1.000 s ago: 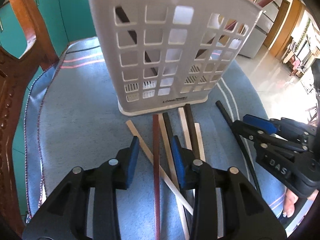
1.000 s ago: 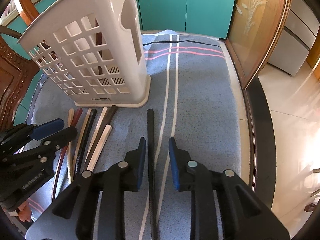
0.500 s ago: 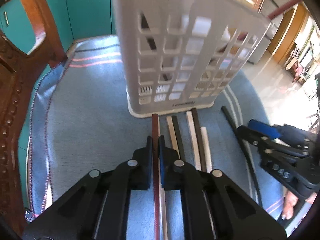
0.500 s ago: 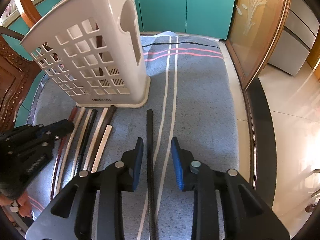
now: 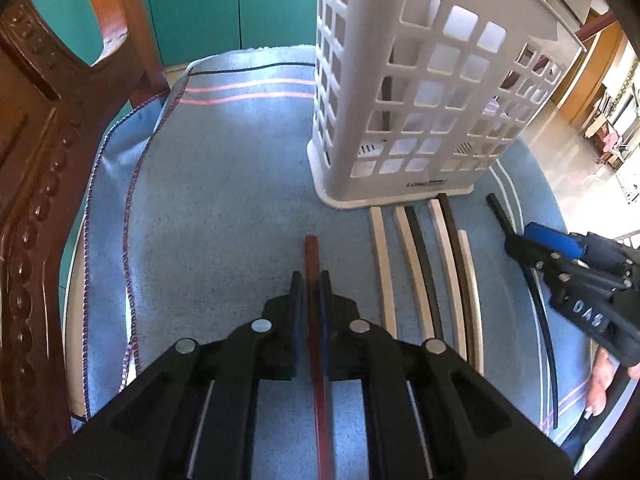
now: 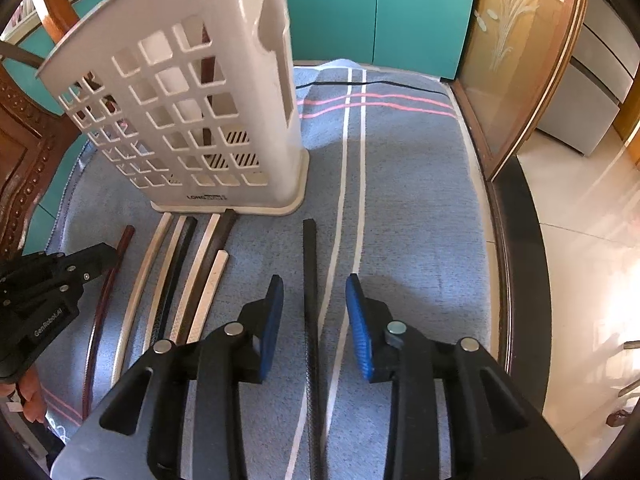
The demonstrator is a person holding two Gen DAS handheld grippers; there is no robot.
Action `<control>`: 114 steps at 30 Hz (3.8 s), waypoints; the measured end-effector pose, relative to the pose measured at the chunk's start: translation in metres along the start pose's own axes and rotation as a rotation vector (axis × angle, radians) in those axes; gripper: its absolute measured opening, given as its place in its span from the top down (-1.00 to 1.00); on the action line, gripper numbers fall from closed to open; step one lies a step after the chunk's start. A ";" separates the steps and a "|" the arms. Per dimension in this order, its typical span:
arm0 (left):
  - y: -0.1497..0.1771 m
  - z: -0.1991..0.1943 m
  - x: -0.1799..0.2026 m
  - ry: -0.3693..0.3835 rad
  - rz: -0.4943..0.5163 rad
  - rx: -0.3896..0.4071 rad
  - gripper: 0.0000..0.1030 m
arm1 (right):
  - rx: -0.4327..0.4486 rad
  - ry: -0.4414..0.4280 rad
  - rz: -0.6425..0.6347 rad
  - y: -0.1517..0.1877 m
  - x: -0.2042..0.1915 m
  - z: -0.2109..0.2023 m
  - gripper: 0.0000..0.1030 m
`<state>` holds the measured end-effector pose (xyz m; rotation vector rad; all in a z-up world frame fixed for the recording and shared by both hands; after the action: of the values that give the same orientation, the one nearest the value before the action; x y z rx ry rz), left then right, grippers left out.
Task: Organize utensils
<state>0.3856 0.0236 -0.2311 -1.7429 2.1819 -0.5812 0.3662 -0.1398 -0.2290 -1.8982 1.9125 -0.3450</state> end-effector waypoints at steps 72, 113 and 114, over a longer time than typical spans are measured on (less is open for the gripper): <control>-0.003 0.012 0.035 -0.062 0.045 -0.006 -0.21 | 0.018 0.064 -0.035 -0.003 -0.010 0.012 0.22; -0.090 -0.308 0.044 0.093 0.013 0.731 0.86 | 0.651 -0.450 0.028 -0.066 -0.012 -0.288 0.87; -0.099 -0.315 0.041 0.092 0.001 0.754 0.86 | 0.690 -0.444 0.033 -0.074 -0.012 -0.298 0.87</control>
<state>0.3154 0.0068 0.0936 -1.3104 1.6677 -1.2941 0.2948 -0.1654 0.0684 -1.3388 1.3004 -0.4545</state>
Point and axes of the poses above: each gripper's, at about its wrist camera, not at the fingertips, and z roughly the way its jaws point, x to its right, y to its underside, the point moved 5 cm from there along z, roughly the way its jaws point, and after that the axes turned 6 degrees about z, right-handed, at the moved point
